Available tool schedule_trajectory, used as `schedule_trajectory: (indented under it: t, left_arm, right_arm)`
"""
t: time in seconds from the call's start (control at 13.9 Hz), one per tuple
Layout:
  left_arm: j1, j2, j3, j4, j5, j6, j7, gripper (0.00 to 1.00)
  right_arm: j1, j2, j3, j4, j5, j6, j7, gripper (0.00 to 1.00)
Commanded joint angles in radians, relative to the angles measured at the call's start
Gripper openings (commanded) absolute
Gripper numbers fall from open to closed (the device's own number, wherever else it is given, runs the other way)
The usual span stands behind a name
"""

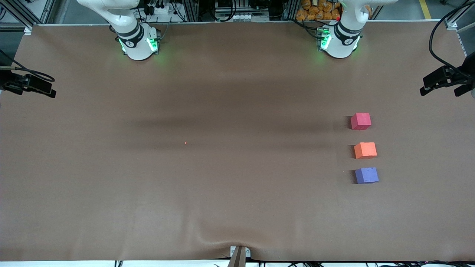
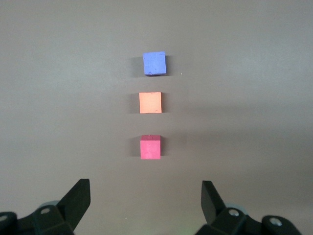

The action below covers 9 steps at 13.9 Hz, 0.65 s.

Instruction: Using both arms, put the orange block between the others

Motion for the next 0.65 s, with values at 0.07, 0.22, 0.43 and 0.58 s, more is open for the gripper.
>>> schedule_trajectory:
  t: [0.07,0.22,0.43,0.58]
  left_arm:
    - [0.001,0.015,0.007,0.052,0.007,-0.027,0.003,1.0]
    - [0.001,0.015,0.008,0.058,0.016,-0.035,-0.003,1.0]
    - [0.011,0.013,0.008,0.064,0.016,-0.058,-0.005,1.0]
    - [0.011,0.012,0.008,0.065,0.016,-0.058,-0.005,1.0]
  right_arm:
    - [0.002,-0.005,0.005,0.03,0.018,-0.017,0.011,1.0]
    - [0.003,-0.005,0.005,0.032,0.018,-0.022,0.011,1.0]
    - [0.0,-0.01,0.003,0.032,0.016,-0.02,0.009,1.0]
    - [0.003,-0.021,0.0,0.032,0.018,-0.02,0.011,1.0]
